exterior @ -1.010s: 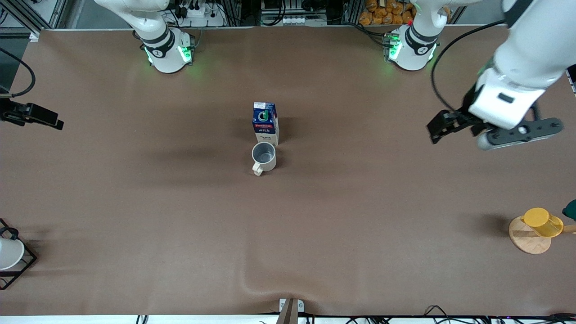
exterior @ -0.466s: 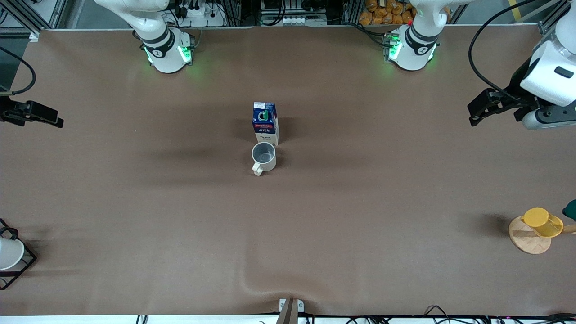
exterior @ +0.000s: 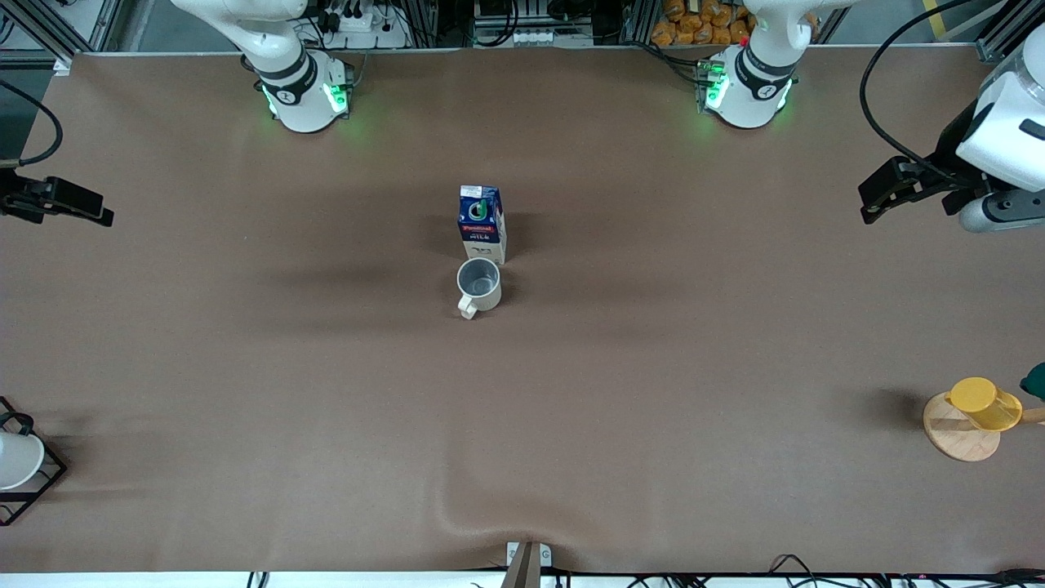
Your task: Place milk next to cup
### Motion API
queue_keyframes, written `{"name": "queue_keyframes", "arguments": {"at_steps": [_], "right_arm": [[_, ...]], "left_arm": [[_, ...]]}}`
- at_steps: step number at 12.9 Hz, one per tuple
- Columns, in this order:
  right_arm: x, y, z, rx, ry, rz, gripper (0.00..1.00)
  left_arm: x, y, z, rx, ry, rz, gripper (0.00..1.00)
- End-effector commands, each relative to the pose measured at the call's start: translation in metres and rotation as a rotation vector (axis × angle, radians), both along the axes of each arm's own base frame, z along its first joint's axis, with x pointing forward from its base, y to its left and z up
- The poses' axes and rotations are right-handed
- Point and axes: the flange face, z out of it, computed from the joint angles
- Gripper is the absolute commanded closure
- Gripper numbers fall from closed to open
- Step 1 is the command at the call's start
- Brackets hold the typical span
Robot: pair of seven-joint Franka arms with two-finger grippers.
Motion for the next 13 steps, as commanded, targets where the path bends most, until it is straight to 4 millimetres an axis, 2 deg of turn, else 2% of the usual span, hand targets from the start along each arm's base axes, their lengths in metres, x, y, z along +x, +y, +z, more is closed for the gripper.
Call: {"name": "queue_keyframes", "arguments": {"at_steps": [1, 3, 8, 9, 13], "right_arm": [[-0.001, -0.003, 0.004, -0.006, -0.027, 0.012, 0.00], [0.001, 0.001, 0.005, -0.006, -0.041, 0.018, 0.00], [-0.003, -0.006, 0.005, -0.006, -0.036, 0.015, 0.00], [-0.003, -0.004, 0.005, -0.004, -0.035, 0.018, 0.00], [-0.002, -0.001, 0.004, -0.003, -0.037, 0.023, 0.00]], "left_arm": [[-0.012, 0.003, 0.006, -0.005, 0.013, -0.016, 0.00], [-0.012, 0.010, 0.006, -0.023, 0.019, -0.002, 0.00], [-0.012, 0.024, 0.007, -0.055, 0.031, 0.016, 0.00], [-0.017, 0.029, 0.012, -0.054, 0.025, 0.004, 0.00], [-0.020, 0.039, -0.004, -0.042, 0.076, -0.005, 0.00]]}}
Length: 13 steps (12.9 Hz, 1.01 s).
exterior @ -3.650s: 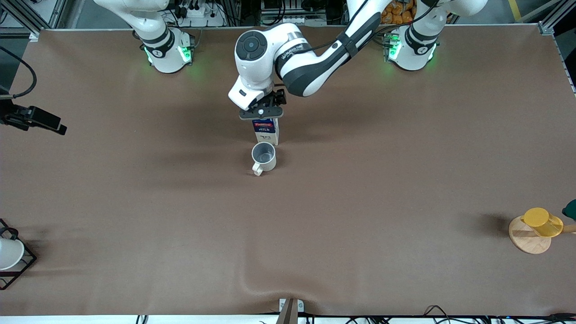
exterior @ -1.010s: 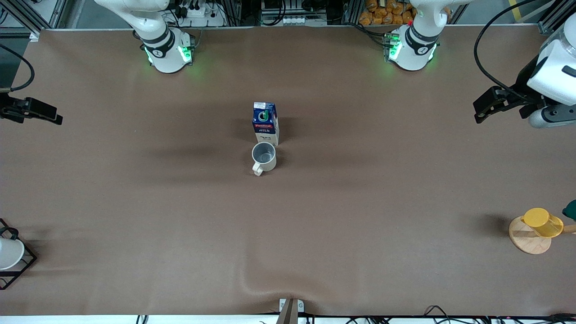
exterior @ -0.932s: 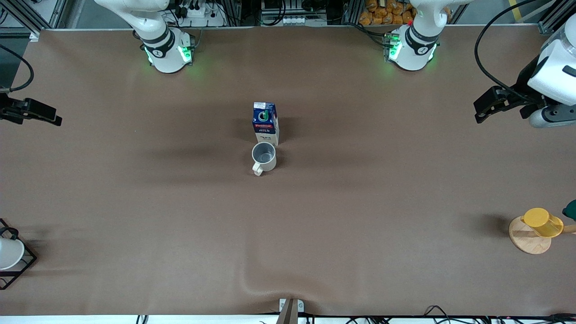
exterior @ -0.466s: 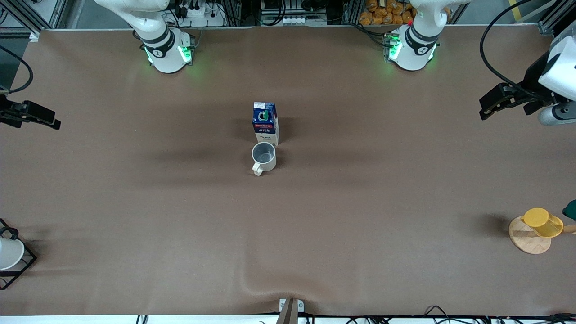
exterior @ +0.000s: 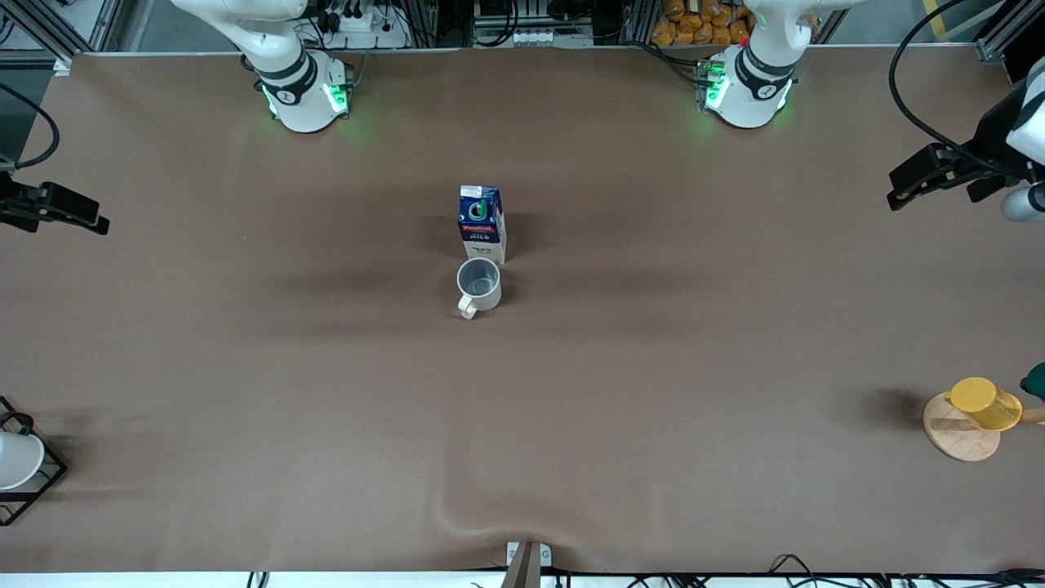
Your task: Place milk next to cup
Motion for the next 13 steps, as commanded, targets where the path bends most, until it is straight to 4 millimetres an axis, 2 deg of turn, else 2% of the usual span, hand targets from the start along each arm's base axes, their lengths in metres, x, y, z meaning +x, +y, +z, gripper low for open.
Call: {"name": "queue_keyframes", "arguments": {"at_steps": [1, 8, 11, 13], "right_arm": [[-0.004, -0.001, 0.001, 0.000, -0.006, 0.011, 0.00], [-0.002, 0.003, 0.000, 0.006, -0.026, 0.018, 0.00], [-0.001, 0.010, 0.000, 0.006, -0.025, 0.026, 0.00], [-0.001, 0.020, -0.001, 0.008, -0.019, 0.038, 0.00]], "left_arm": [[-0.014, 0.002, -0.006, -0.011, 0.026, -0.018, 0.00], [-0.032, 0.000, -0.015, -0.003, 0.013, -0.026, 0.00], [-0.027, 0.012, -0.017, -0.006, 0.009, -0.011, 0.00], [-0.026, 0.012, -0.017, -0.004, 0.010, -0.035, 0.00]]}}
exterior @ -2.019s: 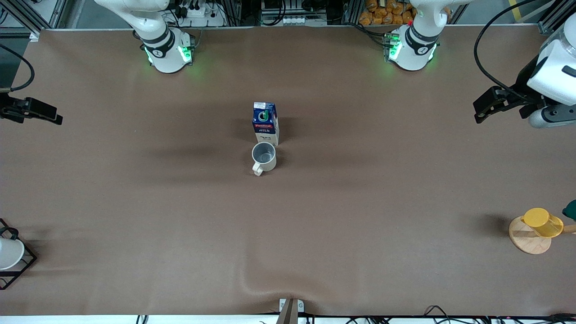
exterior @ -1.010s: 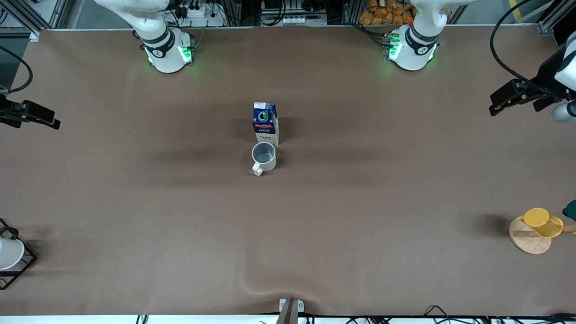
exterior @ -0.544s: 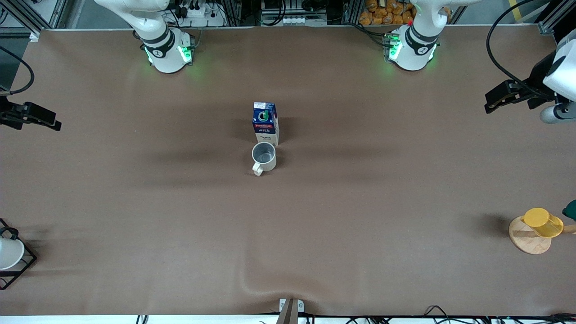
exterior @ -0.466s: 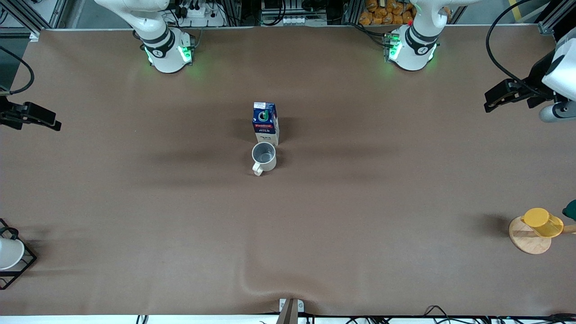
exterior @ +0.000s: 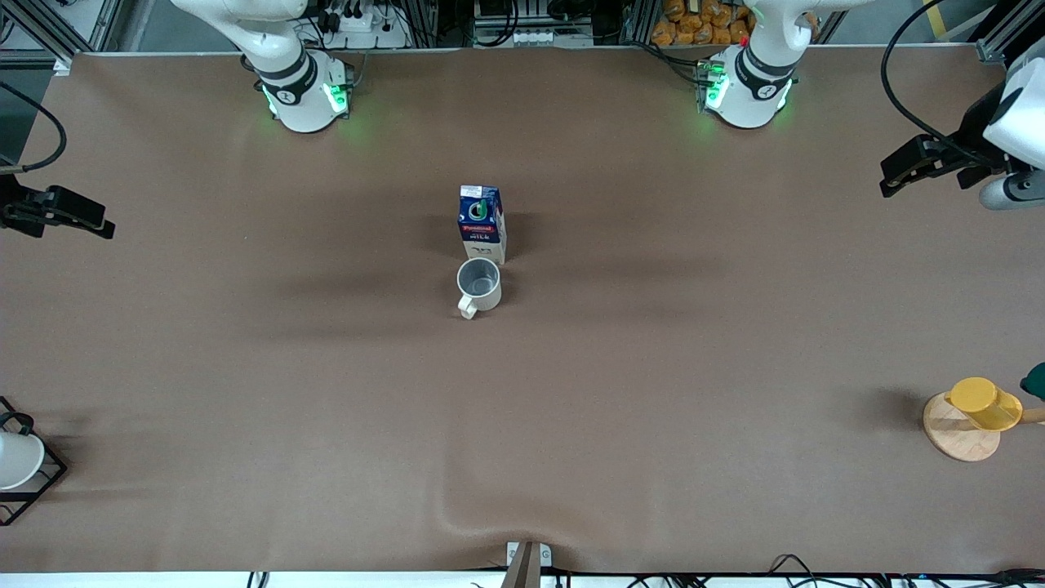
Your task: Place milk next to cup
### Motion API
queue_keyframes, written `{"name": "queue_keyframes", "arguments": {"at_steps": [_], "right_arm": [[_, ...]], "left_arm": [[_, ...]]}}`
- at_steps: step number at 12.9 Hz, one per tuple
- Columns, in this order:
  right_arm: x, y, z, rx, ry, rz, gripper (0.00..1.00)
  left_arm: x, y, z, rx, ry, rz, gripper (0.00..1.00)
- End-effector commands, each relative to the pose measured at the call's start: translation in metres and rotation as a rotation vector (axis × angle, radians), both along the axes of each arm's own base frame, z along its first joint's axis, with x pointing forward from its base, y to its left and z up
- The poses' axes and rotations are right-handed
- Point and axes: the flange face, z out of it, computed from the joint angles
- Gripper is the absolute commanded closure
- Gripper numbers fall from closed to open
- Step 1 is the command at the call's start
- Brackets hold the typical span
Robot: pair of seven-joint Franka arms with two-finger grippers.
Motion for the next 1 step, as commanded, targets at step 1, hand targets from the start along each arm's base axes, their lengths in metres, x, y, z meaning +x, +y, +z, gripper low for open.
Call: {"name": "queue_keyframes", "arguments": {"at_steps": [1], "right_arm": [[-0.0038, 0.0180, 0.0014, 0.009, -0.003, 0.029, 0.00]], "left_arm": [[-0.0044, 0.0013, 0.0019, -0.018, -0.013, -0.026, 0.00]]}}
